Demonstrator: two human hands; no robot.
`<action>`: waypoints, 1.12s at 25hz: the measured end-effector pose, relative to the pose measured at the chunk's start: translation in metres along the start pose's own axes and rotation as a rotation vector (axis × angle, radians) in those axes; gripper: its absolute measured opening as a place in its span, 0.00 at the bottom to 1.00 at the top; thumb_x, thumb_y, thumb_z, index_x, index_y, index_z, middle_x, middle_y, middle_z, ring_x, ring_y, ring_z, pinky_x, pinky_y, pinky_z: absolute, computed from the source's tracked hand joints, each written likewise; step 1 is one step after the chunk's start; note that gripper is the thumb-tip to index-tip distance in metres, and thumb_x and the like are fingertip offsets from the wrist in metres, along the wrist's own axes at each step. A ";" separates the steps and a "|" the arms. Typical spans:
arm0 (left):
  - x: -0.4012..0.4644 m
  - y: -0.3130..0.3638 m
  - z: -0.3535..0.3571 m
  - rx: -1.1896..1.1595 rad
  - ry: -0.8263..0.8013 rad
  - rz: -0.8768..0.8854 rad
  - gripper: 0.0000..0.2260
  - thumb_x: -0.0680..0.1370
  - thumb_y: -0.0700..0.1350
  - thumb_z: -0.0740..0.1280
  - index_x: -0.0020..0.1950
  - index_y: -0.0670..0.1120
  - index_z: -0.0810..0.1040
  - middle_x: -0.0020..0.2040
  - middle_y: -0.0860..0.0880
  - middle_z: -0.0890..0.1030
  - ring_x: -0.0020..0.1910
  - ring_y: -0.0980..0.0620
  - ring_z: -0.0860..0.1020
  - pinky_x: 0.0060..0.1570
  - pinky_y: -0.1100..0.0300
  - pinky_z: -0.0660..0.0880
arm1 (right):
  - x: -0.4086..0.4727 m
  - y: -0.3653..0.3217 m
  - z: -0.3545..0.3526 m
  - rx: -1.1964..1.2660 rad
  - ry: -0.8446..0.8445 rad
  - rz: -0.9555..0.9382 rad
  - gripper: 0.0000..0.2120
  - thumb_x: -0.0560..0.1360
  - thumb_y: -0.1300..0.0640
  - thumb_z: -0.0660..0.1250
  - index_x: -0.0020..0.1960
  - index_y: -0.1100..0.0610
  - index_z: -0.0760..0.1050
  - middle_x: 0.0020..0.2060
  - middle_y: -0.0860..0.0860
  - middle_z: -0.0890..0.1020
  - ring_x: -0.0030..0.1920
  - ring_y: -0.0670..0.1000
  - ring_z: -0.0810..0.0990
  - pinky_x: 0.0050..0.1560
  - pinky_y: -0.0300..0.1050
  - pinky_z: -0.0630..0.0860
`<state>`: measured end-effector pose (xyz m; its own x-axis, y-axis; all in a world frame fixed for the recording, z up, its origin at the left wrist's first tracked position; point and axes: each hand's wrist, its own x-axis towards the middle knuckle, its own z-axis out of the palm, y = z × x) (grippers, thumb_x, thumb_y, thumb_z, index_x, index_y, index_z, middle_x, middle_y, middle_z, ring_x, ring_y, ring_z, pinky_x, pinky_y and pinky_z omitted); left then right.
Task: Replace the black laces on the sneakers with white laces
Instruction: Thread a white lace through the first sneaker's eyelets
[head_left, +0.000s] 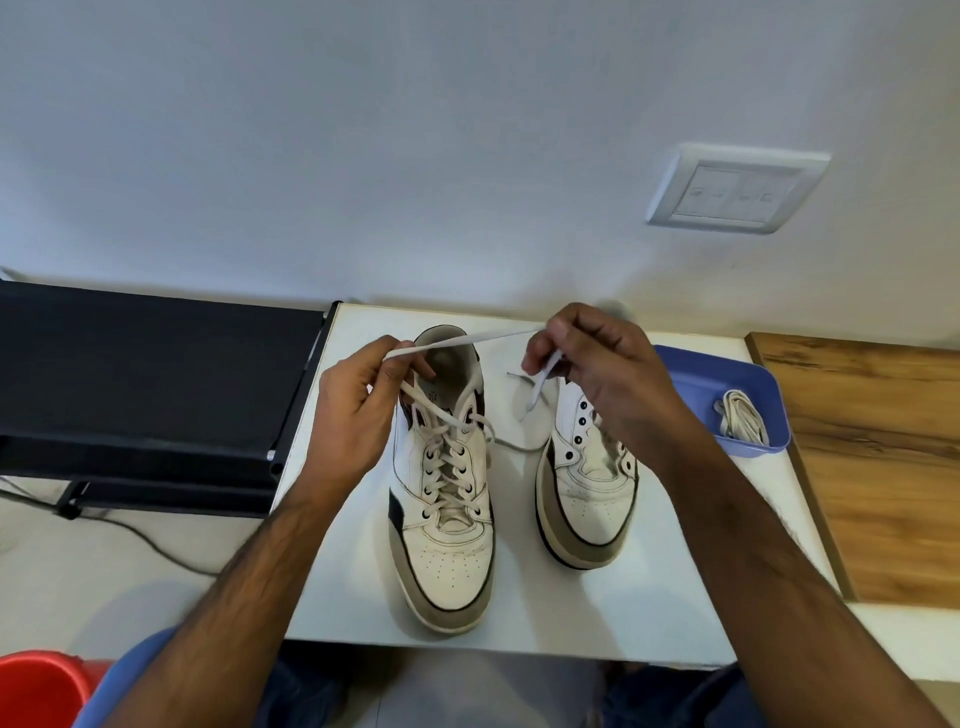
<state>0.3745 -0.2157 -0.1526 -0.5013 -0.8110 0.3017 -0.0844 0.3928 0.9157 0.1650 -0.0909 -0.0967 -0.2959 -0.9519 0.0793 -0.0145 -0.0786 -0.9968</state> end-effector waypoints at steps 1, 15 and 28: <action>0.000 -0.001 0.000 0.006 -0.012 -0.007 0.15 0.85 0.44 0.58 0.45 0.44 0.82 0.37 0.52 0.80 0.36 0.52 0.77 0.37 0.57 0.73 | 0.001 -0.001 -0.002 0.132 0.041 0.017 0.14 0.82 0.57 0.62 0.39 0.56 0.76 0.38 0.53 0.81 0.44 0.54 0.80 0.50 0.47 0.75; -0.001 0.000 -0.010 -0.199 -0.400 -0.124 0.22 0.76 0.66 0.67 0.40 0.48 0.84 0.38 0.45 0.83 0.36 0.46 0.78 0.40 0.60 0.73 | 0.008 0.007 -0.011 0.871 0.421 0.125 0.15 0.75 0.59 0.66 0.31 0.55 0.68 0.28 0.50 0.73 0.32 0.50 0.77 0.38 0.44 0.78; 0.001 0.004 0.001 -0.219 -0.284 -0.097 0.16 0.78 0.34 0.71 0.59 0.53 0.84 0.53 0.47 0.85 0.51 0.42 0.82 0.52 0.46 0.79 | -0.003 0.013 0.042 -0.054 -0.162 0.187 0.07 0.82 0.67 0.62 0.57 0.65 0.76 0.38 0.57 0.82 0.27 0.42 0.68 0.30 0.34 0.65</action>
<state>0.3730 -0.2148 -0.1485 -0.7214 -0.6753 0.1531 0.0279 0.1926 0.9809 0.2056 -0.1016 -0.1091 -0.1415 -0.9838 -0.1100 -0.0260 0.1148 -0.9931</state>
